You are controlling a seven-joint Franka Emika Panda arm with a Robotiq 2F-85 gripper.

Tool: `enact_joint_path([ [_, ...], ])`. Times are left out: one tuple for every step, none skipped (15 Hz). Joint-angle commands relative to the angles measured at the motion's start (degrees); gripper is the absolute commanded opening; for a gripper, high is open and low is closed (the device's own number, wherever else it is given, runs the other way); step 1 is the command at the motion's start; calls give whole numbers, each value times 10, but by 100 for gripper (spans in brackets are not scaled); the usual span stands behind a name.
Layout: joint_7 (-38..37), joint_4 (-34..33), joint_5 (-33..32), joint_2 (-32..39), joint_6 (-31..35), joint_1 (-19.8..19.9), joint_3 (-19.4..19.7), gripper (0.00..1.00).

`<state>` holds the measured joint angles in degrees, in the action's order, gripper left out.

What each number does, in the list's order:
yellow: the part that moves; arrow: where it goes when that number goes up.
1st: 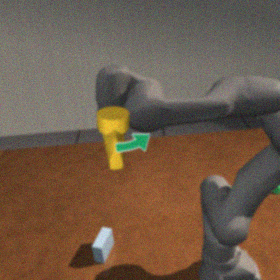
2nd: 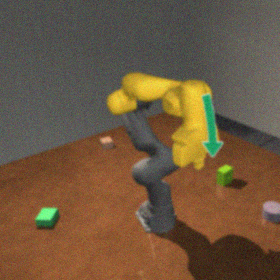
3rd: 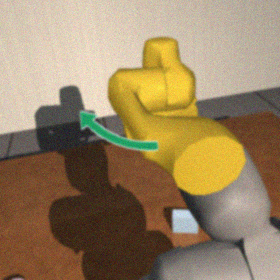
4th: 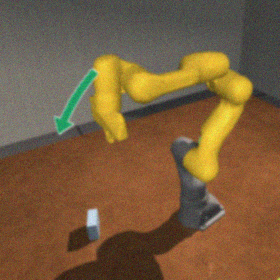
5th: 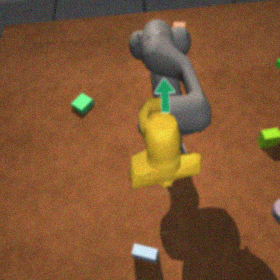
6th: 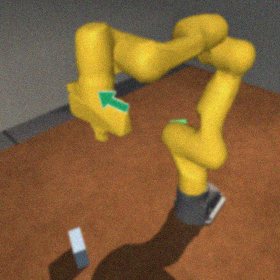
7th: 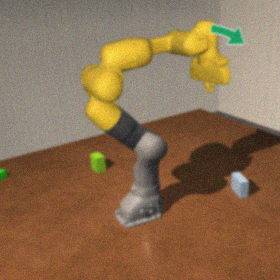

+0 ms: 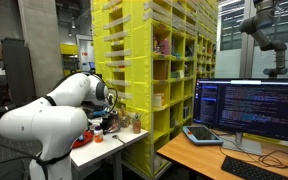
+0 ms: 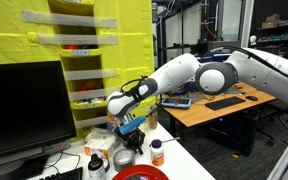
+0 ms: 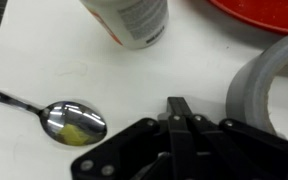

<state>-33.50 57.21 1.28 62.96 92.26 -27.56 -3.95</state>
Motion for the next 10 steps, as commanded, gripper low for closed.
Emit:
enact_joint_path([
  [4,-90,-14,71,-31,-30,-4,0],
  [9,-103,-18,80,-38,-36,-4,0],
  [17,-119,-18,92,-52,-41,-7,0],
  [24,-136,-17,103,-65,-44,-9,0],
  [37,-141,-16,107,-73,-46,-12,0],
  [42,-152,-15,113,-82,-49,-12,0],
  [46,-167,-14,121,-89,-53,-11,0],
  [51,-179,-14,128,-98,-54,-10,0],
  [51,-193,-13,134,-105,-56,-8,0],
  [52,-206,-12,140,-110,-57,-7,0],
])
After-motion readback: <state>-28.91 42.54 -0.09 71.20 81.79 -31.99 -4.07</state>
